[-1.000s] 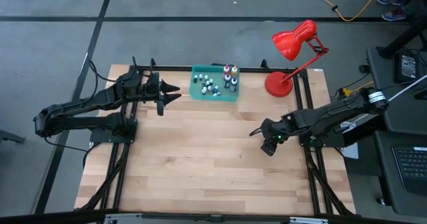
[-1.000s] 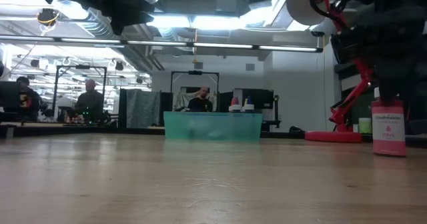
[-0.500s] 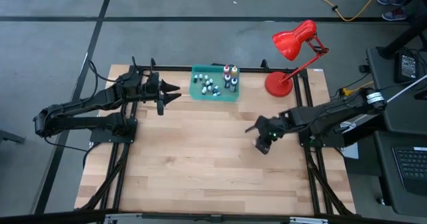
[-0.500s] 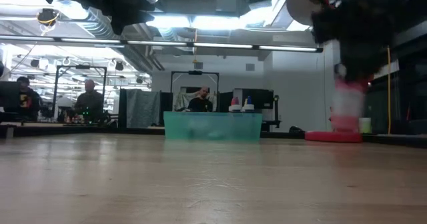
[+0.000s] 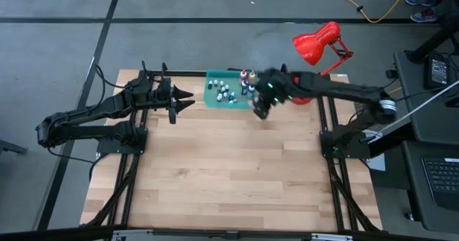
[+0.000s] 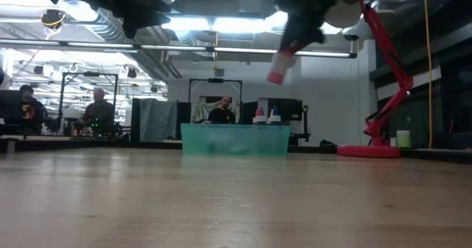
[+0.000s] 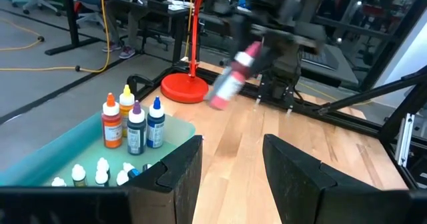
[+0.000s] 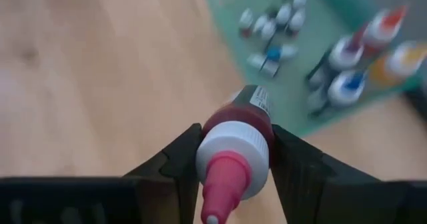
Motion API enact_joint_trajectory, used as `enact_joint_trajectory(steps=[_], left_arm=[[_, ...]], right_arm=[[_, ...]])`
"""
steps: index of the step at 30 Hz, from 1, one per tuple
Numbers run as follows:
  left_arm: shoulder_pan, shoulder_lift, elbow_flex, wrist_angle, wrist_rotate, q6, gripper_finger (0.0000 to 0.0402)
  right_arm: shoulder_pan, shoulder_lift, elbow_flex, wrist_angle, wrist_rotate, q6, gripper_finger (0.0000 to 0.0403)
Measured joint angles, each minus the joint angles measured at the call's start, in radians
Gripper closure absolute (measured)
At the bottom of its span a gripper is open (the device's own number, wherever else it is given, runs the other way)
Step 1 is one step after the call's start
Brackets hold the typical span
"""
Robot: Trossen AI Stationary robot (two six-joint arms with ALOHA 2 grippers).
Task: Pick & Place food coloring
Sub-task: Put the pink food coloring bottle into the bin
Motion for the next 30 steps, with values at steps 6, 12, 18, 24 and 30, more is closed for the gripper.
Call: enact_joint_trajectory(steps=[6, 12, 18, 24, 30], left_arm=[[0.0, 0.0, 0.0, 0.0, 0.0, -0.007, 0.0247], [0.0, 0.0, 0.0, 0.0, -0.003, -0.007, 0.0247], [0.0, 0.0, 0.0, 0.0, -0.008, -0.008, 0.0247], [0.0, 0.0, 0.0, 0.0, -0.028, -0.008, 0.0247], [0.0, 0.0, 0.0, 0.002, -0.031, 0.0, 0.0247]], right_arm=[[-0.099, 0.245, 0.217, -0.021, -0.013, -0.215, 0.0248], [-0.14, 0.422, 0.297, -0.044, -0.031, -0.328, 0.0247], [-0.165, 0.506, 0.297, -0.056, -0.038, -0.348, 0.0246], [-0.176, 0.525, 0.282, -0.055, -0.04, -0.373, 0.0246], [-0.196, 0.536, 0.271, -0.061, -0.058, -0.373, 0.0245]])
